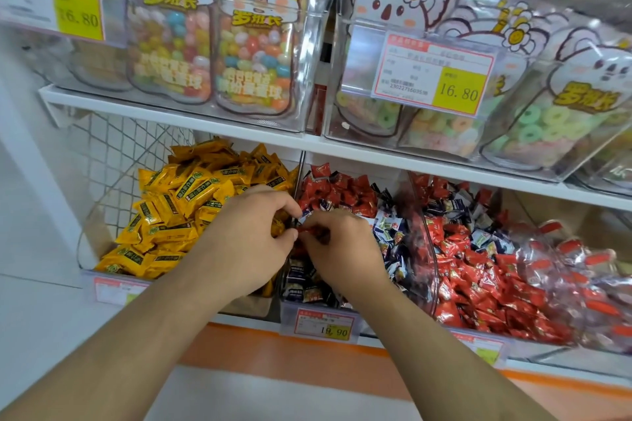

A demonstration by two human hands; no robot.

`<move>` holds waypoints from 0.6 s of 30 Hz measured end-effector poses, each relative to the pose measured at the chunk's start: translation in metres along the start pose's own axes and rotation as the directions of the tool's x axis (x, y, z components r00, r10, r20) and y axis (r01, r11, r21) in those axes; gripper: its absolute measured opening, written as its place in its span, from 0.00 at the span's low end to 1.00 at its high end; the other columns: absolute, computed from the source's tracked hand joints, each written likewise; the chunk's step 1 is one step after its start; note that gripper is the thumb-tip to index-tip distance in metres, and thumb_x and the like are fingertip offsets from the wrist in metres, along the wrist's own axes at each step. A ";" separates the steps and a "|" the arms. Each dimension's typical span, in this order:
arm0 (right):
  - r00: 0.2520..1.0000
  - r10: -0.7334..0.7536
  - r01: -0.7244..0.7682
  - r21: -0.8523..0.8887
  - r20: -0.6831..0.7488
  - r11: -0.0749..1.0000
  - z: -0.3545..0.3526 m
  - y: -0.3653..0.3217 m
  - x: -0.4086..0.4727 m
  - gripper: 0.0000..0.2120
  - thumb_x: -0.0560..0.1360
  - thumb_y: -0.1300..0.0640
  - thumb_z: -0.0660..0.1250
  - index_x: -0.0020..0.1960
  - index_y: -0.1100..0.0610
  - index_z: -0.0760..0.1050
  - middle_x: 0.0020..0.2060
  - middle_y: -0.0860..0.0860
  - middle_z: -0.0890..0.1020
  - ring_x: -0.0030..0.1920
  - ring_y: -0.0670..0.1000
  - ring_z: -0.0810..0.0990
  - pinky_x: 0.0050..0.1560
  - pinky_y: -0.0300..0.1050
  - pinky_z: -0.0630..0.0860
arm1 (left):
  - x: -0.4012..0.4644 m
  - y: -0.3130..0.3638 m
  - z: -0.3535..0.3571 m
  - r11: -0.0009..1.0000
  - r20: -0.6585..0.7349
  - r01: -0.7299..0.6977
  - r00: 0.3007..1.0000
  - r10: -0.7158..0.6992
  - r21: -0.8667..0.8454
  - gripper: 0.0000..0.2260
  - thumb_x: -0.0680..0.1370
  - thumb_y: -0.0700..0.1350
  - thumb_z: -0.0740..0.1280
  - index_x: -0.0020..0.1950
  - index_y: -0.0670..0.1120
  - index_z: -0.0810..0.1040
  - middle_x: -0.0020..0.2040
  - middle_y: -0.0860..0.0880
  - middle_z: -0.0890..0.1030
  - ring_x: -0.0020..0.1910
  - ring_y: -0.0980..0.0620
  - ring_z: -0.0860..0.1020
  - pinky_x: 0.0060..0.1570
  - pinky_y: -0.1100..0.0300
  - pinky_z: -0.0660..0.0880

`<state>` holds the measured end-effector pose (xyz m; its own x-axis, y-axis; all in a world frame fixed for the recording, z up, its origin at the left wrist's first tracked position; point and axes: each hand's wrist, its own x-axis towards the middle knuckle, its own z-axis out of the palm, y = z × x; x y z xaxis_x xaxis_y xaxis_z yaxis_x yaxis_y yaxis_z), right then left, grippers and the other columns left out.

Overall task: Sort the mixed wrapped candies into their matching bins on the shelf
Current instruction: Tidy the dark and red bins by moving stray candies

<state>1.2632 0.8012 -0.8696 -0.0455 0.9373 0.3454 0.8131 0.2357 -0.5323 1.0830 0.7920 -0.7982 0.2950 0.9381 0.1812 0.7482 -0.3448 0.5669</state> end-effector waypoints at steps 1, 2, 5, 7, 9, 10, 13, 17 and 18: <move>1.000 -0.004 0.004 0.000 -0.014 1.000 -0.002 0.001 -0.001 0.06 0.77 0.54 0.72 0.52 0.47 0.84 0.44 0.44 0.83 0.42 0.45 0.80 0.41 0.49 0.81 | 0.001 0.000 0.000 1.000 0.000 -0.001 1.000 0.001 0.001 0.11 0.80 0.49 0.71 0.61 0.59 0.80 0.64 0.62 0.74 0.53 0.62 0.70 0.42 0.77 0.63; 1.000 -0.006 0.006 -0.001 -0.023 1.000 -0.004 0.002 -0.002 0.06 0.76 0.55 0.72 0.51 0.47 0.85 0.43 0.44 0.83 0.42 0.44 0.79 0.41 0.49 0.81 | 0.001 0.000 0.000 1.000 0.002 -0.001 1.000 0.001 0.002 0.11 0.80 0.49 0.71 0.61 0.59 0.80 0.64 0.62 0.74 0.53 0.62 0.70 0.43 0.75 0.63; 1.000 0.024 -0.023 0.040 -0.020 0.999 -0.010 0.003 -0.003 0.04 0.76 0.56 0.72 0.47 0.47 0.84 0.41 0.43 0.82 0.41 0.43 0.78 0.40 0.48 0.80 | 0.003 0.000 0.000 1.000 0.008 0.003 1.000 -0.003 0.001 0.11 0.80 0.50 0.71 0.61 0.59 0.79 0.64 0.62 0.74 0.54 0.61 0.70 0.45 0.72 0.63; 0.998 0.058 -0.057 0.085 -0.005 0.995 -0.016 0.000 -0.004 0.05 0.77 0.58 0.72 0.46 0.48 0.83 0.39 0.43 0.81 0.39 0.44 0.78 0.40 0.48 0.79 | 0.003 0.000 0.000 1.000 0.011 0.003 1.000 -0.003 0.003 0.11 0.80 0.50 0.71 0.61 0.59 0.79 0.64 0.61 0.74 0.54 0.61 0.70 0.43 0.74 0.63; 0.996 0.085 -0.085 0.119 0.000 0.989 -0.025 -0.006 -0.004 0.05 0.78 0.58 0.72 0.48 0.48 0.83 0.39 0.45 0.81 0.40 0.45 0.78 0.42 0.46 0.79 | 0.004 0.001 0.000 1.000 0.011 0.009 1.000 -0.009 0.007 0.11 0.80 0.50 0.71 0.62 0.59 0.79 0.64 0.61 0.74 0.54 0.61 0.70 0.42 0.74 0.62; 0.994 0.108 -0.105 0.150 -0.006 0.983 -0.031 -0.010 -0.004 0.05 0.78 0.58 0.72 0.50 0.48 0.82 0.39 0.46 0.81 0.41 0.46 0.78 0.42 0.44 0.78 | 0.004 0.002 0.000 1.000 0.011 0.011 1.000 -0.011 0.010 0.11 0.80 0.50 0.71 0.62 0.59 0.79 0.64 0.61 0.74 0.53 0.61 0.70 0.42 0.74 0.62; 0.980 0.195 -0.177 0.284 -0.033 0.942 -0.057 -0.021 -0.008 0.07 0.78 0.56 0.73 0.55 0.48 0.79 0.40 0.49 0.80 0.43 0.47 0.78 0.42 0.37 0.78 | 0.007 0.004 0.000 1.000 0.006 0.000 1.000 0.000 0.025 0.12 0.80 0.50 0.71 0.62 0.59 0.79 0.63 0.61 0.73 0.50 0.61 0.71 0.39 0.74 0.63; 0.962 0.249 -0.209 0.293 -0.108 0.933 -0.104 -0.017 -0.029 0.06 0.78 0.55 0.73 0.53 0.48 0.79 0.41 0.46 0.80 0.43 0.45 0.80 0.42 0.37 0.77 | 0.011 0.013 0.002 0.999 -0.035 -0.046 0.998 0.047 0.020 0.12 0.80 0.48 0.71 0.62 0.58 0.79 0.60 0.61 0.72 0.56 0.61 0.69 0.50 0.71 0.63; 0.953 0.265 -0.217 0.281 -0.147 0.935 -0.116 -0.013 -0.036 0.04 0.78 0.55 0.73 0.52 0.49 0.79 0.40 0.47 0.80 0.42 0.46 0.80 0.40 0.38 0.77 | 0.011 0.016 0.003 0.998 -0.042 -0.062 0.997 0.063 0.015 0.12 0.80 0.48 0.71 0.62 0.57 0.79 0.59 0.62 0.71 0.58 0.61 0.69 0.52 0.70 0.63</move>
<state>1.3216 0.7349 -0.7856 0.2578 0.9178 0.3019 0.6070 0.0892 -0.7897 1.1004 0.7964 -0.7895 0.3162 0.9151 0.2503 0.7369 -0.4031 0.5427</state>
